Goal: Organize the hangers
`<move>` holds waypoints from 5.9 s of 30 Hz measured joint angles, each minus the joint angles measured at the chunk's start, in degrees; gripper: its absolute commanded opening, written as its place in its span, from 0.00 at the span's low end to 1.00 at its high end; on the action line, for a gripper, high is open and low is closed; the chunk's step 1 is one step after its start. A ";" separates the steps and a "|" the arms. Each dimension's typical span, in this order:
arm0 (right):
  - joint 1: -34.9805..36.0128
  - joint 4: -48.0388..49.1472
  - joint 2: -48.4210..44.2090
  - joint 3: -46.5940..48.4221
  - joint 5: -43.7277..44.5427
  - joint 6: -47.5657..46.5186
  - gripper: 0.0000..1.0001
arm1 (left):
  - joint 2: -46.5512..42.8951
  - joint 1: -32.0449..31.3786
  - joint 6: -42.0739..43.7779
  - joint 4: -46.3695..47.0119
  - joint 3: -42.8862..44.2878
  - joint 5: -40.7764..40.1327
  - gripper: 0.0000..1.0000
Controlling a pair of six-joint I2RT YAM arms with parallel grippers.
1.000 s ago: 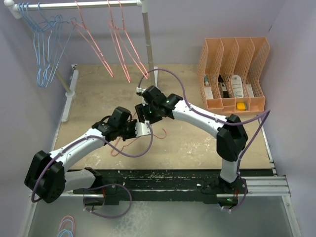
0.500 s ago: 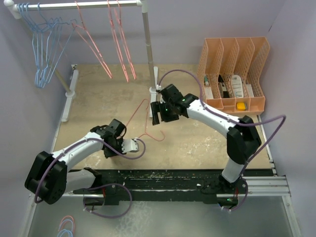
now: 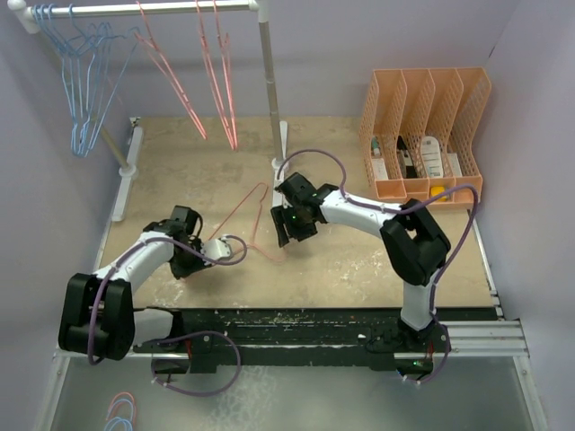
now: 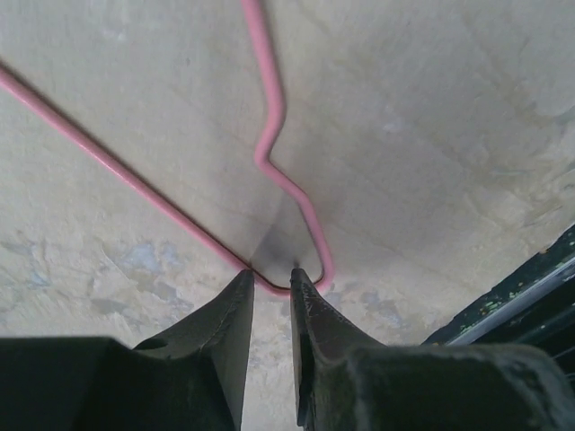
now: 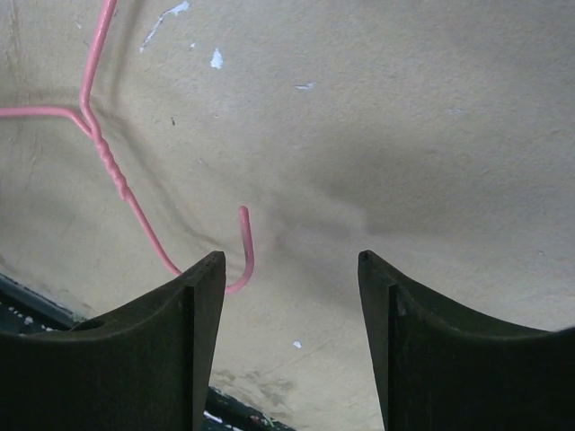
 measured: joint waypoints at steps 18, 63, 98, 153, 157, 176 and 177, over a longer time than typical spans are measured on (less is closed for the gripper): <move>8.11 2.84 6.67 5.40 2.47 -3.32 0.59 | 4.79 7.91 6.29 -1.27 3.61 3.17 0.22; 1.29 9.99 -6.21 3.96 -9.27 13.77 0.00 | 0.85 5.29 7.15 -14.60 11.50 19.54 0.65; -0.81 17.31 -13.18 5.25 -17.03 26.23 0.78 | -8.07 5.40 -5.70 -0.44 5.14 12.20 0.00; -23.32 1.03 -14.45 33.27 -12.81 10.16 1.00 | -3.23 6.23 -51.82 -41.83 73.59 17.03 0.00; -23.32 2.05 -14.45 32.02 -13.77 10.19 1.00 | -2.21 6.23 -52.94 -41.79 72.52 16.74 0.00; -24.15 2.40 -15.52 28.85 -15.19 10.69 1.00 | 20.48 8.68 -54.80 -43.71 93.29 22.75 0.00; -24.15 2.43 -15.52 28.85 -15.39 10.75 1.00 | 21.64 9.33 -54.80 -43.82 94.90 23.19 0.00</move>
